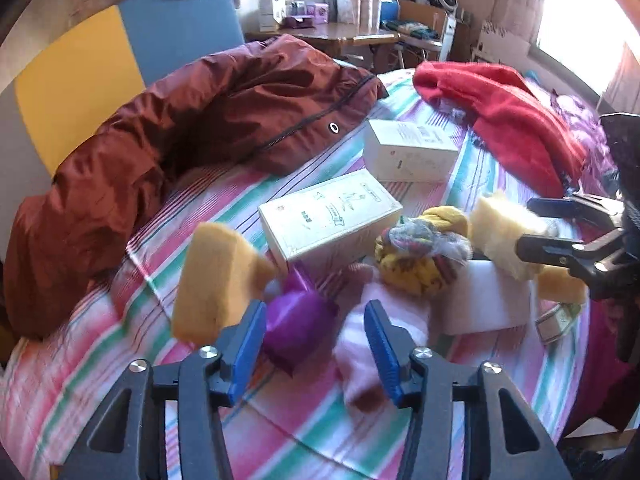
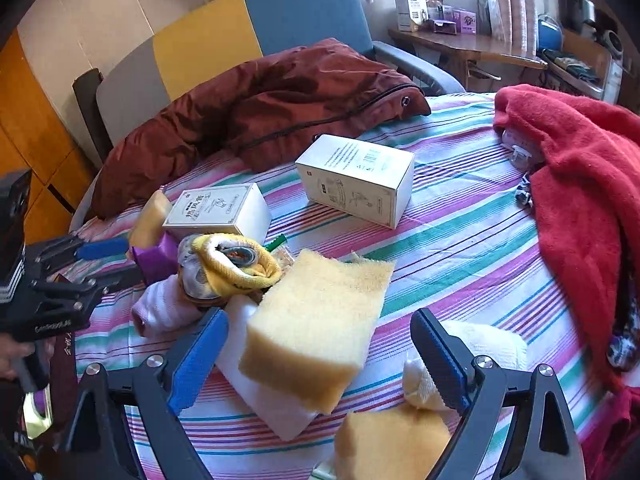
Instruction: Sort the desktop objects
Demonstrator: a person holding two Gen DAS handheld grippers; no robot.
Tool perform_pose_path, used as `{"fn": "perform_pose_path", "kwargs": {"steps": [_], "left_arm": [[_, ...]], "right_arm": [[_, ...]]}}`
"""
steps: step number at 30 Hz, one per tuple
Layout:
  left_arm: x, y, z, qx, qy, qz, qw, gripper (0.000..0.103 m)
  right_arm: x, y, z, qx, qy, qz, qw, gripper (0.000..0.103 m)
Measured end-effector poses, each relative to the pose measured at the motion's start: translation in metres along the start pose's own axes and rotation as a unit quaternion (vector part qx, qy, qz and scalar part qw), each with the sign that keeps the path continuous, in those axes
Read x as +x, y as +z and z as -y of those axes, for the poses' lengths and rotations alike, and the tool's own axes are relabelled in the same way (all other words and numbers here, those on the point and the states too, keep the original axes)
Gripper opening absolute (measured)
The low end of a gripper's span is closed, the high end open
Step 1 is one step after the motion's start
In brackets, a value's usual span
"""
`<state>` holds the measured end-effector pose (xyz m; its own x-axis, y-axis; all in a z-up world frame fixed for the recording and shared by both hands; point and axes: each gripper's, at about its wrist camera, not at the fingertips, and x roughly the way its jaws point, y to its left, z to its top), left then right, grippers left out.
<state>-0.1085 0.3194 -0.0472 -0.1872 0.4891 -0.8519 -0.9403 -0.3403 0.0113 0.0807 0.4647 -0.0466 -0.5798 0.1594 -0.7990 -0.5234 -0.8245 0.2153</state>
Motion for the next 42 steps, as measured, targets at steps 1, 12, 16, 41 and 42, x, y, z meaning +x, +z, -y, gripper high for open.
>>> {"fn": "perform_pose_path", "kwargs": {"steps": [1, 12, 16, 41, 42], "left_arm": [[0.006, 0.003, 0.001, 0.010, -0.001, -0.006, 0.9999, 0.046], [0.046, 0.003, -0.003, 0.025, 0.004, -0.050, 0.9984, 0.039], [0.042, -0.004, -0.006, -0.002, -0.002, -0.040, 0.9992, 0.037], [-0.047, -0.122, 0.019, -0.228, 0.098, 0.006, 0.9687, 0.037], [-0.047, -0.125, 0.019, -0.234, 0.096, 0.006, 0.9673, 0.037]], "right_arm": [[0.002, 0.000, 0.001, -0.002, 0.002, -0.002, 1.000, 0.093], [0.012, -0.001, -0.005, -0.030, 0.009, -0.010, 0.999, 0.072], [0.016, -0.003, -0.007, -0.040, 0.000, -0.016, 0.999, 0.065], [-0.029, -0.060, -0.090, -0.136, 0.087, 0.006, 0.987, 0.060], [-0.027, -0.068, -0.093, -0.136, 0.091, -0.003, 0.986, 0.060]]}}
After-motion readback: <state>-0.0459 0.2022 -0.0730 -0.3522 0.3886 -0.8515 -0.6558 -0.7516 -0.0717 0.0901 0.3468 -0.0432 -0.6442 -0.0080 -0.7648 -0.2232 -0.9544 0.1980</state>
